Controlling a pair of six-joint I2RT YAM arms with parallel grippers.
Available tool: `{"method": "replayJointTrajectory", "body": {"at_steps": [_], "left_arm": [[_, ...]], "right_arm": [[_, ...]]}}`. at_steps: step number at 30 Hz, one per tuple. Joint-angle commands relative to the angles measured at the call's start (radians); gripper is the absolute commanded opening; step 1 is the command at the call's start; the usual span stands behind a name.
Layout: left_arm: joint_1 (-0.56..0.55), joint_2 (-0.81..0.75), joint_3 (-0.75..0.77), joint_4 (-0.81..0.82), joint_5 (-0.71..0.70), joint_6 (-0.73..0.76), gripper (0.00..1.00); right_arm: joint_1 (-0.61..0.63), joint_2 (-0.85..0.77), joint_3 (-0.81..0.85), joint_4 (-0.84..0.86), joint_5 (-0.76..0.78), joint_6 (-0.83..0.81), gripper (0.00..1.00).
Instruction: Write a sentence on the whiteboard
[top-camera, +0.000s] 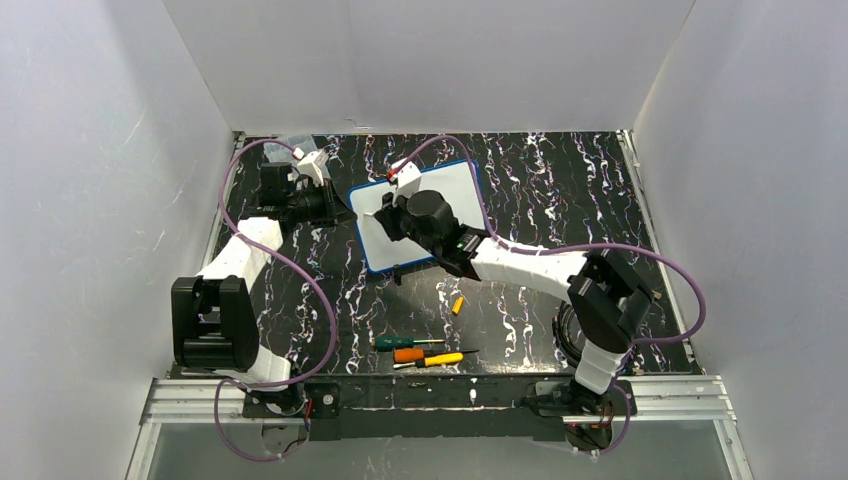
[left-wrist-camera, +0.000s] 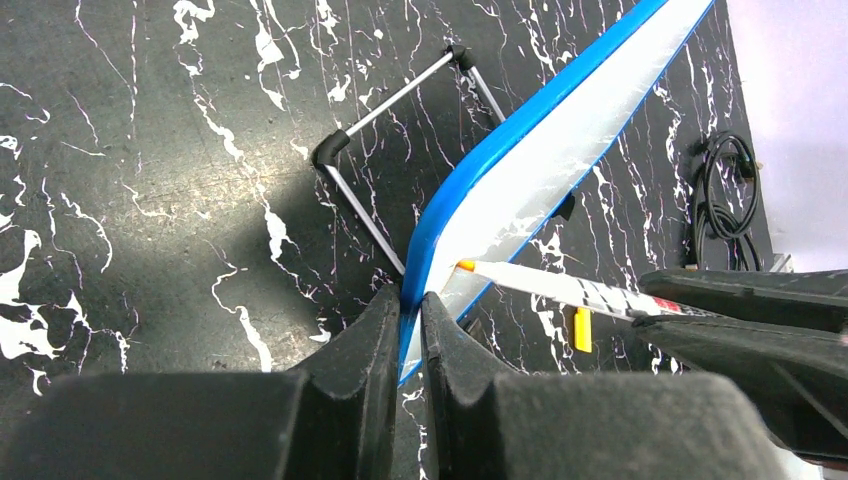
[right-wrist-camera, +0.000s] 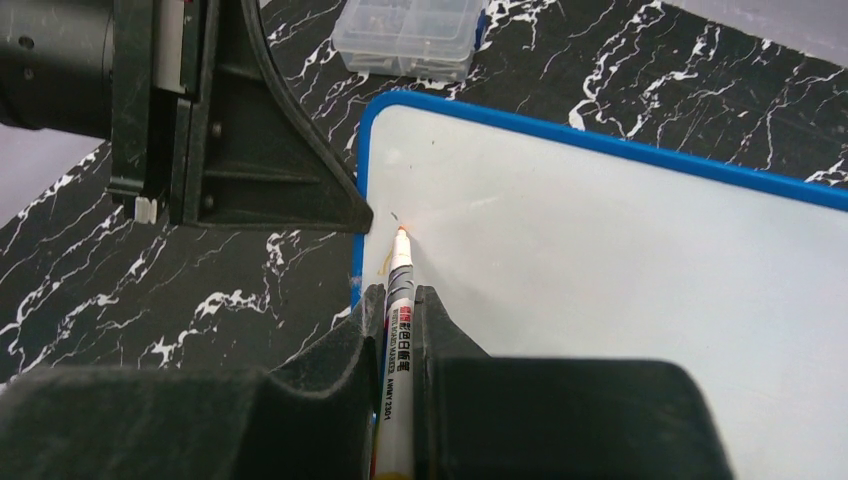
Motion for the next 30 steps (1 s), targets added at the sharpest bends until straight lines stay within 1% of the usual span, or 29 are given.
{"method": "replayJointTrajectory", "body": {"at_steps": [1,7,21,30], "left_arm": [[-0.016,-0.043,0.014,-0.039,0.015,0.009,0.00],[-0.018,-0.045,0.014,-0.039,0.014,0.011,0.00],[-0.019,-0.054,0.013,-0.039,0.004,0.010,0.00],[-0.020,-0.060,0.014,-0.040,0.002,0.011,0.00]], "right_arm": [[-0.005,0.026,0.066,0.059,0.075,-0.042,0.01],[-0.005,0.033,0.074,0.057,0.089,-0.053,0.01],[0.000,-0.015,-0.056,0.047,0.087,-0.026,0.01],[0.008,-0.032,-0.094,0.043,0.098,-0.017,0.01]]}}
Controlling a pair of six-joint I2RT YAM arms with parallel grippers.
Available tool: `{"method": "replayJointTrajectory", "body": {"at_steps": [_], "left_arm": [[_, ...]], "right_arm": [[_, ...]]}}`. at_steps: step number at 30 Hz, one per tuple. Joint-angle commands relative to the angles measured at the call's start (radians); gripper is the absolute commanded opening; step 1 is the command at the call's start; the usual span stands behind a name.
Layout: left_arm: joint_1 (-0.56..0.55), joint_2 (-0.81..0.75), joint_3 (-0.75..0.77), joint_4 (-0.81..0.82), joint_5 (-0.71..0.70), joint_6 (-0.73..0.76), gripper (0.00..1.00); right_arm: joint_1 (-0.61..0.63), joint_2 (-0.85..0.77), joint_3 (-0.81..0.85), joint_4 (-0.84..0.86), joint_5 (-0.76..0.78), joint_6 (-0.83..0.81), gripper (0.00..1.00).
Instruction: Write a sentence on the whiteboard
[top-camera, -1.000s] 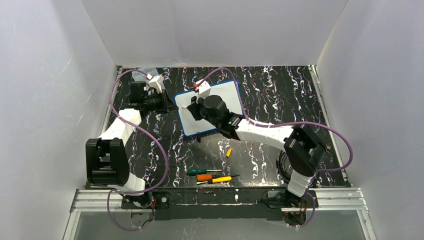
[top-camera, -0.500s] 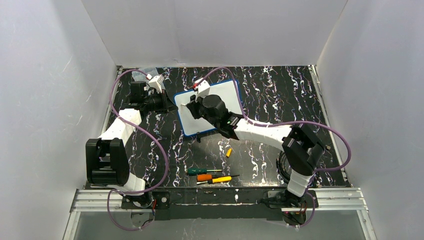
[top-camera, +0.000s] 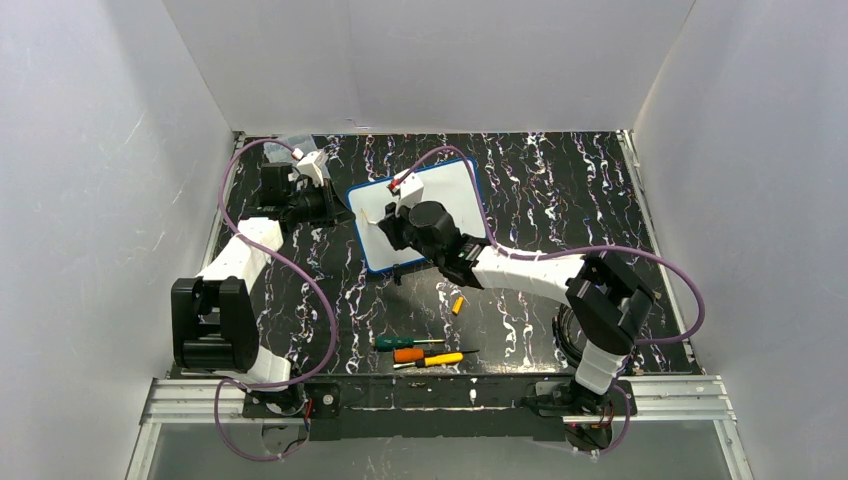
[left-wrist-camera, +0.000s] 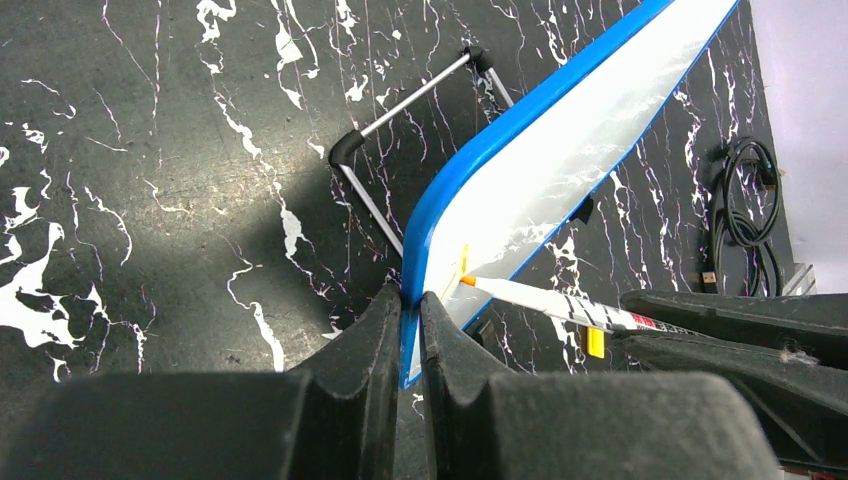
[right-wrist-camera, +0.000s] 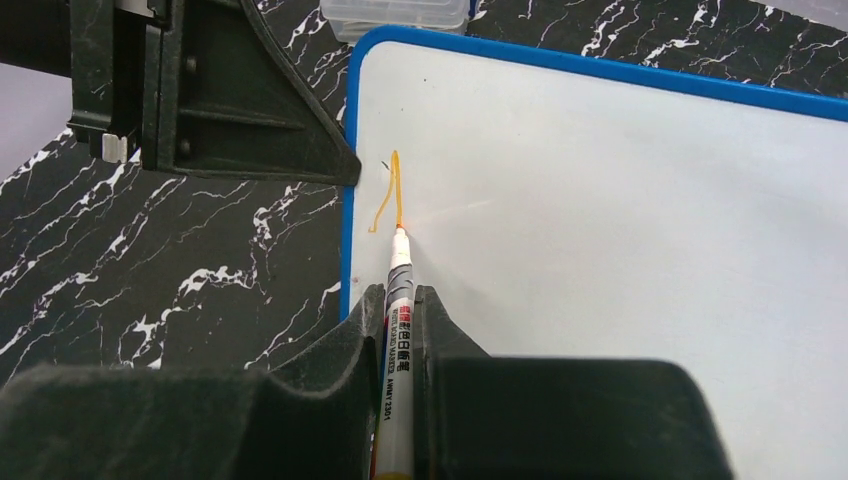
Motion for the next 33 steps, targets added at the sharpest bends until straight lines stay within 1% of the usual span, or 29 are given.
{"method": "replayJointTrajectory", "body": {"at_steps": [1,15,33], "left_arm": [[-0.015,-0.055,0.014,-0.032,0.042,0.004,0.00],[-0.018,-0.058,0.012,-0.031,0.048,0.007,0.00],[-0.021,-0.059,0.011,-0.032,0.049,0.011,0.00]], "right_arm": [[-0.005,-0.027,-0.025,-0.010,0.065,-0.010,0.01],[-0.001,-0.025,0.001,0.035,0.150,-0.017,0.01],[-0.001,-0.009,0.060,0.095,0.200,-0.061,0.01]]}}
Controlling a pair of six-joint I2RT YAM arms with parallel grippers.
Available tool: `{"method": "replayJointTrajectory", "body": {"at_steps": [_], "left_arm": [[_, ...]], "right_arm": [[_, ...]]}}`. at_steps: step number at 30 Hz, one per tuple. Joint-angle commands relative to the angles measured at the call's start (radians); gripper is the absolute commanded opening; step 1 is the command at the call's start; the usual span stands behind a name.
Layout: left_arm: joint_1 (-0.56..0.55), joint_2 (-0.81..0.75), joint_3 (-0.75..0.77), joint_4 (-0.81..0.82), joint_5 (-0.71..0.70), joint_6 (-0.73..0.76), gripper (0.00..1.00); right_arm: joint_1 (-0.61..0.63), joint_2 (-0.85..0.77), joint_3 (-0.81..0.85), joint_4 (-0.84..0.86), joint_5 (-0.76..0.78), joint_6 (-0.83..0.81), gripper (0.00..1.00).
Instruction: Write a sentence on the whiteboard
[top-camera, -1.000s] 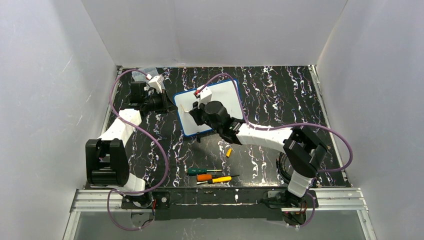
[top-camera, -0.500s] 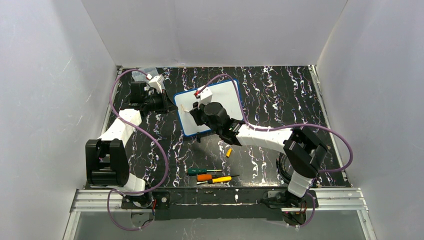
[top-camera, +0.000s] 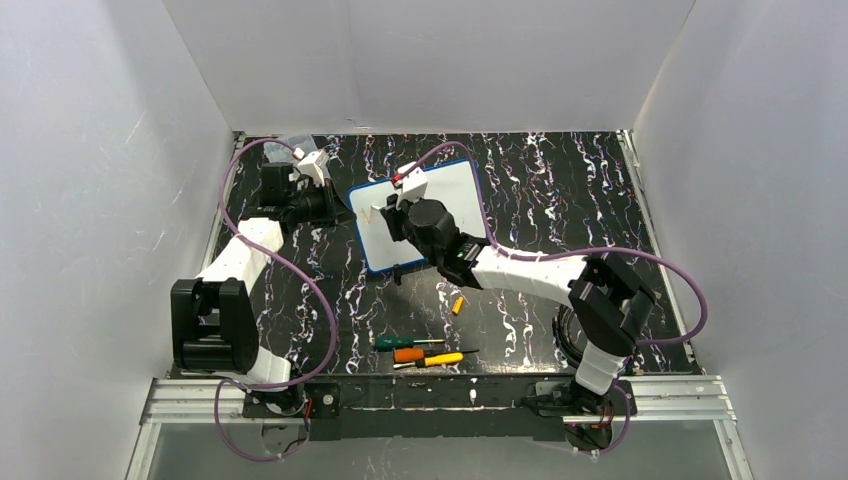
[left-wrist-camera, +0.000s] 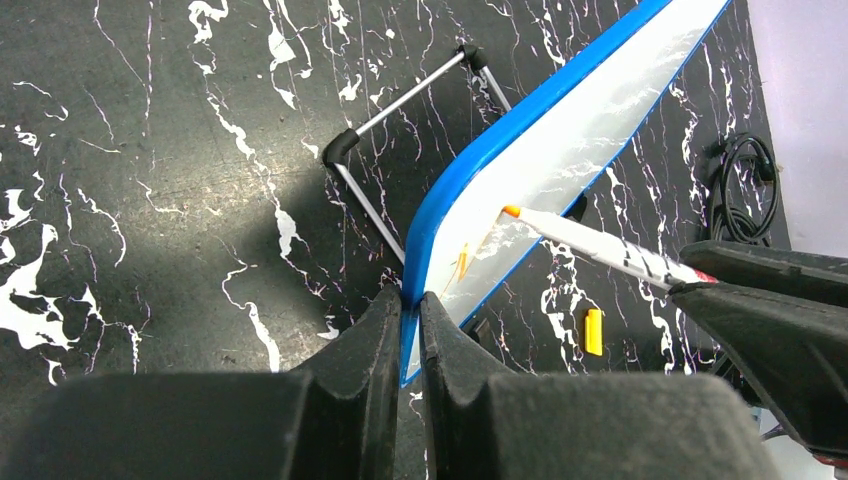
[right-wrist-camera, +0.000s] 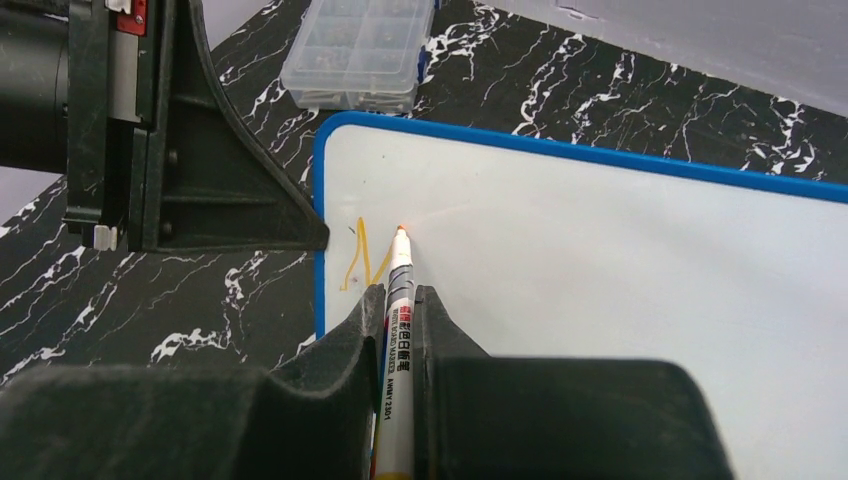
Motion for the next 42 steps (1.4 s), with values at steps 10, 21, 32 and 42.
{"method": "replayJointTrajectory", "body": {"at_steps": [10,21,32,42], "left_arm": [[-0.015,-0.059,0.011,-0.028,0.030,0.003,0.00],[-0.015,-0.060,0.009,-0.028,0.030,0.002,0.00],[-0.015,-0.061,0.011,-0.028,0.030,0.004,0.00],[-0.015,-0.063,0.009,-0.028,0.030,0.004,0.00]], "right_arm": [[-0.013,-0.073,-0.045,0.077,-0.021,-0.025,0.01],[-0.002,-0.089,-0.103,0.093,-0.025,-0.020,0.01],[-0.002,-0.057,-0.081,0.072,-0.004,-0.018,0.01],[-0.002,-0.062,-0.099,0.050,0.012,-0.017,0.01]]}}
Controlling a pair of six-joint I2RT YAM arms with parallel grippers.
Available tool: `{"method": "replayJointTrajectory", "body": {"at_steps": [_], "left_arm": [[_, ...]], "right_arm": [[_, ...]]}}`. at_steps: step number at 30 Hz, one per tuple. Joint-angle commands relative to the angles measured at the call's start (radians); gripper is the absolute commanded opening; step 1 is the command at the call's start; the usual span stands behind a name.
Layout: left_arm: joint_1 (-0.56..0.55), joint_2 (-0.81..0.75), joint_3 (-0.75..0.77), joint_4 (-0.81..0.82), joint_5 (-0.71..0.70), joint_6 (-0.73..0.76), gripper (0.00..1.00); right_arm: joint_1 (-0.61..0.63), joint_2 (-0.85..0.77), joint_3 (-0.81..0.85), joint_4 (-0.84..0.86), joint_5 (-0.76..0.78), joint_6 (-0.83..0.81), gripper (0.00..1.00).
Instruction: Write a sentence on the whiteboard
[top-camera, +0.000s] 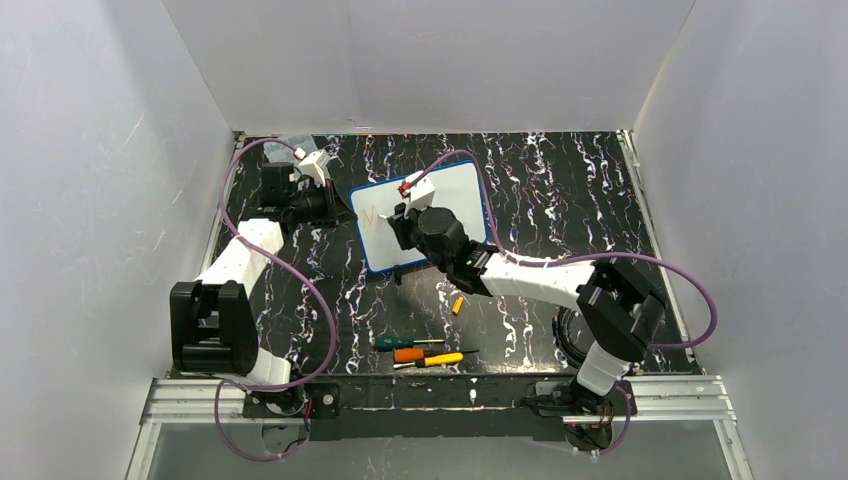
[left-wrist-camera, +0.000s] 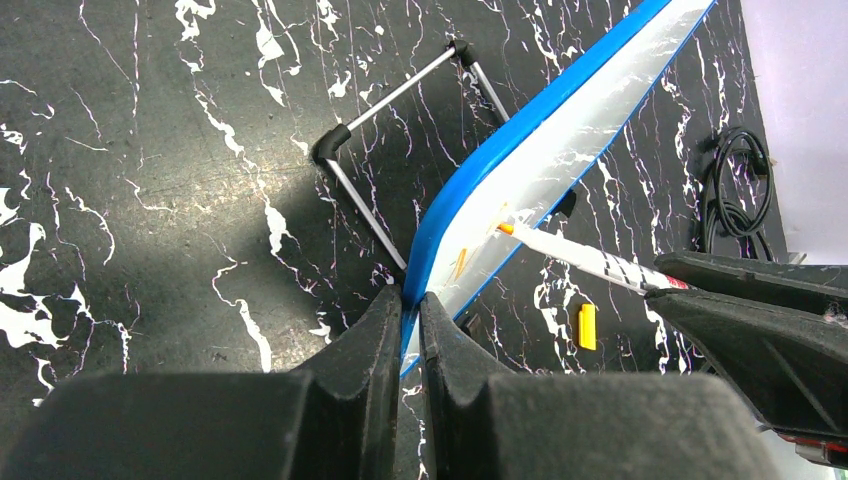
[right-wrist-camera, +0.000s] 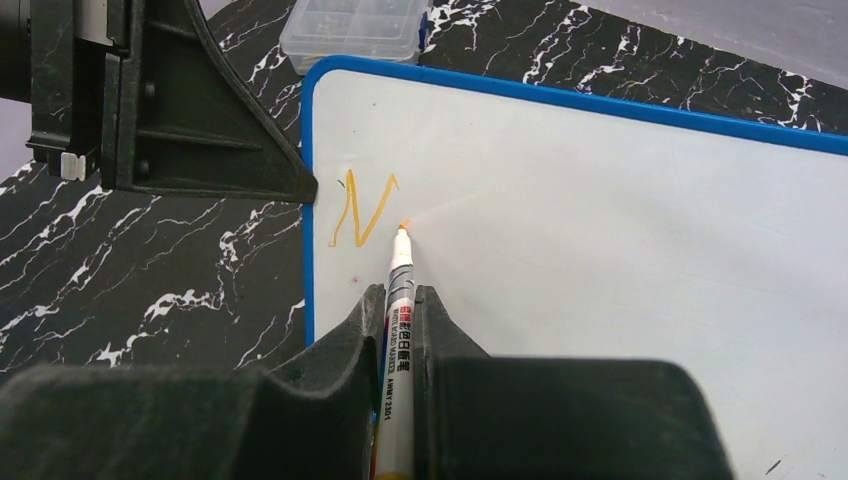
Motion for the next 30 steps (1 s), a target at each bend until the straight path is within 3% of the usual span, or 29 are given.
{"method": "replayJointTrajectory", "body": {"at_steps": [1,30], "left_arm": [[-0.009,-0.050,0.009,-0.017,0.024,0.004,0.00],[-0.008,-0.050,0.011,-0.017,0.027,0.003,0.00]], "right_arm": [[0.002,-0.010,-0.006,0.020,0.044,-0.007,0.01],[0.002,-0.025,0.020,0.074,0.125,-0.035,0.01]]}}
